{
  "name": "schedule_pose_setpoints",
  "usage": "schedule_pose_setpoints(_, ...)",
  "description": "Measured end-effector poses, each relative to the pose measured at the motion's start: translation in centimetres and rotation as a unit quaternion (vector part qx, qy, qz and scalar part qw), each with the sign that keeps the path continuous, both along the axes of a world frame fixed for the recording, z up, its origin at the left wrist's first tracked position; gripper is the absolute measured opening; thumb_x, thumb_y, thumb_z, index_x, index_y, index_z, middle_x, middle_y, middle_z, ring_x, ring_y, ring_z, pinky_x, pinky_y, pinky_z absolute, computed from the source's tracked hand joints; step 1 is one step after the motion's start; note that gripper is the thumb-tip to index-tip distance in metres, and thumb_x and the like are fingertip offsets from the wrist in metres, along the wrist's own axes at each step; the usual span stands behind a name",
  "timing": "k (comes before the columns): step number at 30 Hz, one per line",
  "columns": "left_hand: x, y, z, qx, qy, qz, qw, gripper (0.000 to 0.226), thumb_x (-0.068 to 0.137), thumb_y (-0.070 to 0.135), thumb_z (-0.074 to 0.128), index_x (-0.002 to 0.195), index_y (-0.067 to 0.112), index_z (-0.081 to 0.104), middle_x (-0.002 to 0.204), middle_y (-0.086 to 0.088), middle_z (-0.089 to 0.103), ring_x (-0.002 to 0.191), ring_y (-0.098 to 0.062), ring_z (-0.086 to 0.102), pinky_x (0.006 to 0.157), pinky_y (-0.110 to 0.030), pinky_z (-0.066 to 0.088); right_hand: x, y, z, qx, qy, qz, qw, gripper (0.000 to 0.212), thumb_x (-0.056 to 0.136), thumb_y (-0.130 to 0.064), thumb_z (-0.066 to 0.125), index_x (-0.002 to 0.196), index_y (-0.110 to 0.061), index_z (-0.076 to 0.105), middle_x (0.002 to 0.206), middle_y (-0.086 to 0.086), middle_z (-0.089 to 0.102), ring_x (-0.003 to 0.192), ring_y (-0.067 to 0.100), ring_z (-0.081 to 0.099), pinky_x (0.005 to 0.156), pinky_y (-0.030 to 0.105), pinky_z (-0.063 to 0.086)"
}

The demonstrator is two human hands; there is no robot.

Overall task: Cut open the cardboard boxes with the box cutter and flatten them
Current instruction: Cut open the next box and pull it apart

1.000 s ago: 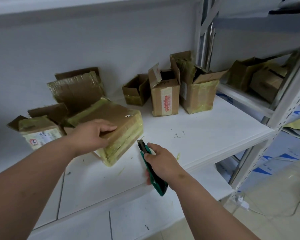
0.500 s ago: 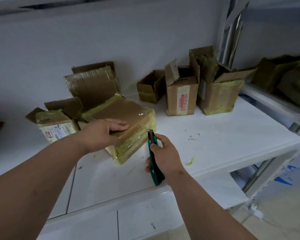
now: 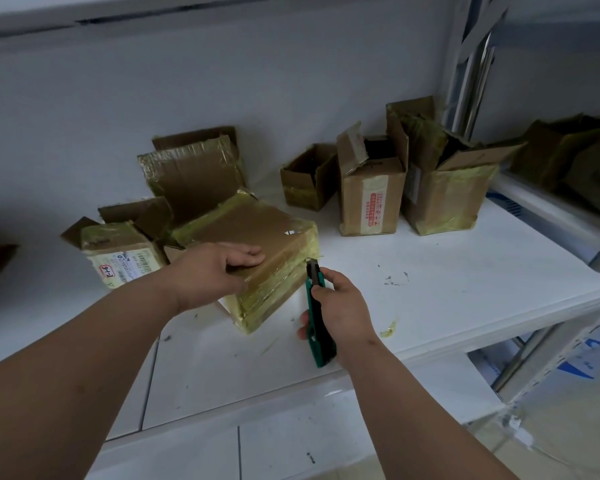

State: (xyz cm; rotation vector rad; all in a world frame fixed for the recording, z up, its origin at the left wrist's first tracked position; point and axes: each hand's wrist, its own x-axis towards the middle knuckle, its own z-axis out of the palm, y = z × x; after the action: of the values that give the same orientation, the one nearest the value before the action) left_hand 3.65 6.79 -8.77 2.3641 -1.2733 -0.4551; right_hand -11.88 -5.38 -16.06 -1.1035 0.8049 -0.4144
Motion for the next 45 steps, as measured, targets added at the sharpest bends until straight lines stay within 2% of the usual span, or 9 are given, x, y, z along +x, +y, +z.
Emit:
schedule_pose_setpoints(6,0.1,0.2,-0.3,-0.006,0.019,0.001,1.000,0.056,0.083,0.003,0.069,0.129,0.035,0.061,0.133,0.028,0.047,0.126,0.008,0.037,0.106,-0.014,0.023,0.4,0.3,0.5,0.023,-0.008,-0.003,1.000,0.044,0.099,-0.001,0.041,0.135,-0.022,0.053,0.077,0.020,0.060,0.047,0.024,0.054,0.043,0.031,0.052)
schedule_pose_setpoints(17,0.1,0.1,-0.2,0.003,0.038,-0.010,0.999,0.055,0.086,0.005,0.068,0.132,0.034,0.058,0.143,0.026,0.042,0.131,0.008,0.031,0.112,-0.019,0.021,0.1,2.6,0.2,-0.027,0.027,0.051,0.998,0.048,0.100,-0.007,0.037,0.141,-0.030,0.049,0.067,0.014,0.054,0.044,0.021,0.053,0.050,0.035,0.056)
schedule_pose_setpoints(21,-0.1,0.3,-0.2,-0.002,0.036,-0.008,0.999,0.055,0.087,0.006,0.068,0.133,0.034,0.057,0.144,0.025,0.042,0.131,0.008,0.031,0.114,-0.020,0.020,-0.1,3.2,-0.1,-0.027,0.027,0.032,0.999,0.050,0.100,-0.008,0.038,0.141,-0.032,0.050,0.066,0.012,0.054,0.048,0.022,0.051,0.050,0.033,0.054)
schedule_pose_setpoints(26,-0.1,0.7,-0.3,-0.019,0.052,-0.002,0.998,0.056,0.086,0.005,0.068,0.133,0.033,0.057,0.144,0.025,0.043,0.130,0.009,0.031,0.111,-0.017,0.019,-0.3,2.5,-0.2,-0.024,0.021,-0.026,0.999,0.043,0.099,-0.007,0.039,0.131,-0.031,0.055,0.065,0.013,0.056,0.045,0.021,0.052,0.050,0.035,0.055)
schedule_pose_setpoints(29,-0.1,0.7,-0.3,-0.018,0.060,-0.005,0.998,0.056,0.086,0.005,0.069,0.132,0.034,0.057,0.145,0.024,0.043,0.130,0.009,0.030,0.112,-0.018,0.019,-0.2,2.1,0.2,-0.034,0.025,-0.020,0.999,0.041,0.099,-0.008,0.039,0.126,-0.036,0.053,0.066,0.014,0.057,0.047,0.023,0.053,0.051,0.036,0.057)
schedule_pose_setpoints(33,0.0,0.5,-0.2,-0.010,0.057,-0.002,0.998,0.056,0.086,0.005,0.069,0.131,0.036,0.057,0.144,0.025,0.043,0.128,0.011,0.030,0.112,-0.019,0.020,0.3,1.7,0.5,-0.043,0.035,-0.003,0.998,0.047,0.100,-0.008,0.040,0.139,-0.033,0.049,0.065,0.014,0.059,0.045,0.024,0.054,0.056,0.040,0.059)
schedule_pose_setpoints(35,0.0,0.4,-0.2,-0.013,0.062,-0.003,0.998,0.056,0.086,0.005,0.068,0.131,0.036,0.057,0.144,0.025,0.043,0.127,0.011,0.030,0.111,-0.018,0.020,0.2,1.5,0.4,-0.041,0.030,-0.009,0.999,0.044,0.100,-0.007,0.040,0.134,-0.034,0.052,0.063,0.014,0.058,0.044,0.024,0.053,0.053,0.039,0.058)
schedule_pose_setpoints(38,0.1,0.5,-0.2,-0.018,0.072,-0.003,0.997,0.055,0.086,0.004,0.068,0.130,0.036,0.059,0.144,0.025,0.044,0.129,0.010,0.031,0.109,-0.017,0.021,0.0,1.2,0.3,-0.026,0.014,-0.036,0.999,0.041,0.098,-0.003,0.039,0.114,-0.037,0.054,0.067,0.015,0.056,0.047,0.022,0.051,0.045,0.032,0.053)
schedule_pose_setpoints(45,0.1,0.4,-0.2,-0.023,0.082,-0.005,0.996,0.056,0.086,0.003,0.068,0.128,0.039,0.058,0.143,0.025,0.045,0.129,0.012,0.032,0.109,-0.016,0.021,0.5,1.1,0.4,-0.001,0.007,-0.010,1.000,0.046,0.098,-0.002,0.040,0.125,-0.036,0.056,0.070,0.016,0.056,0.047,0.023,0.052,0.046,0.032,0.055)
